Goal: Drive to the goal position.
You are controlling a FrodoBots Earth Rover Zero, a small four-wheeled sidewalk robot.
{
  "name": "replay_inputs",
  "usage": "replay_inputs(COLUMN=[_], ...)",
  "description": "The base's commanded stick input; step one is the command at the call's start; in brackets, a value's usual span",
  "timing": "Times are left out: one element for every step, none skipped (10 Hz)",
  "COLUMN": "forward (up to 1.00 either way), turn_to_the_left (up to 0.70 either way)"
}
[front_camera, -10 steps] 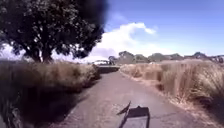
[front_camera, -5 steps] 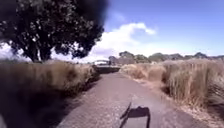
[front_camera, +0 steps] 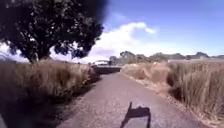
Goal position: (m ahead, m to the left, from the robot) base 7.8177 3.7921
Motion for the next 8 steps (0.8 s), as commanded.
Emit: replay_inputs(forward=[0.70,0.70,0.70,0.70,0.70,0.70,0.70,0.70], turn_to_the_left=[0.14,0.14,0.14,0.10,0.13,0.10,0.06,0.11])
